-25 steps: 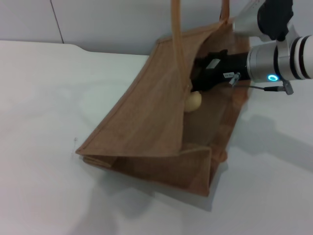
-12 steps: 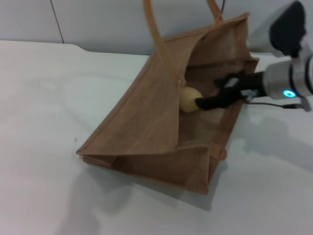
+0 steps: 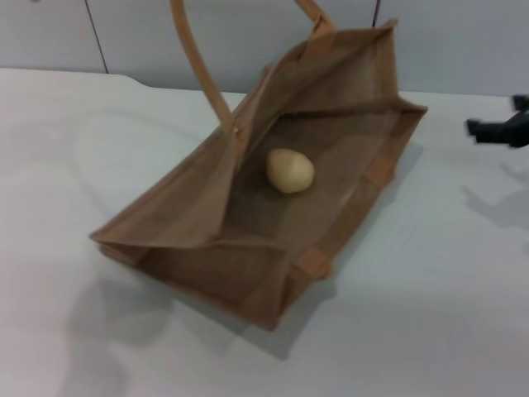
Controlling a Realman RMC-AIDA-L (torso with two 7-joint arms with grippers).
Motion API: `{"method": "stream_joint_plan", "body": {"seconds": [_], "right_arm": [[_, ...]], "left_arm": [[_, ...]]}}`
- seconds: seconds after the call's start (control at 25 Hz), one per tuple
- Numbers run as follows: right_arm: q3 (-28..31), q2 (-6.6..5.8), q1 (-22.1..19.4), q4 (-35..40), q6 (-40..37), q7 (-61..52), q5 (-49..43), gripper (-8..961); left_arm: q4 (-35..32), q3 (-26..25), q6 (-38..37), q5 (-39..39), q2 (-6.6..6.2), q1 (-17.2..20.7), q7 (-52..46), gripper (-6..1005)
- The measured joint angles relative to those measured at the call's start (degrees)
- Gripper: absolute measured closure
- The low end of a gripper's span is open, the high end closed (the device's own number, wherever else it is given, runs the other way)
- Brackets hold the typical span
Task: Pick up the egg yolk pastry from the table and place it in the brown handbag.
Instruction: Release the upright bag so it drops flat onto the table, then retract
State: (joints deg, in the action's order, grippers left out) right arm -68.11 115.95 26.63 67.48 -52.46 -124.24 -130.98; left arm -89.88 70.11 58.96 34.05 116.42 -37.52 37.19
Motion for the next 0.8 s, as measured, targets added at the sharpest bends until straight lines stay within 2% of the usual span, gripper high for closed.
{"method": "stream_joint_plan", "body": {"seconds": [0.12, 0.28, 0.52, 0.6, 0.8], "right_arm": [[0.7, 0.0, -1.6, 0.9, 2.7, 0.1, 1.7, 65], [1.4, -0.04, -1.5, -0.6, 3.9, 0.1, 1.8, 65], [1.4, -0.12, 0.2, -3.4, 4.9, 0.7, 1.8, 65], [1.4, -0.1, 0.3, -3.5, 5.0, 0.8, 1.9, 65], [1.2, -0.09, 0.2, -3.6, 6.1, 1.8, 4.6, 65]], "left_arm": [[3.3, 0.0, -1.8, 2.3, -0.11, 0.2, 1.1, 882], [5.0, 0.7, -2.5, 6.1, -0.14, -0.3, 3.7, 872], [5.4, 4.9, -2.6, 10.6, -0.02, -0.6, 8.2, 660], [5.7, 5.0, -2.6, 11.9, -0.02, -0.7, 9.3, 615], [7.6, 4.6, -2.3, 21.0, -0.19, -0.2, 16.5, 501]]}}
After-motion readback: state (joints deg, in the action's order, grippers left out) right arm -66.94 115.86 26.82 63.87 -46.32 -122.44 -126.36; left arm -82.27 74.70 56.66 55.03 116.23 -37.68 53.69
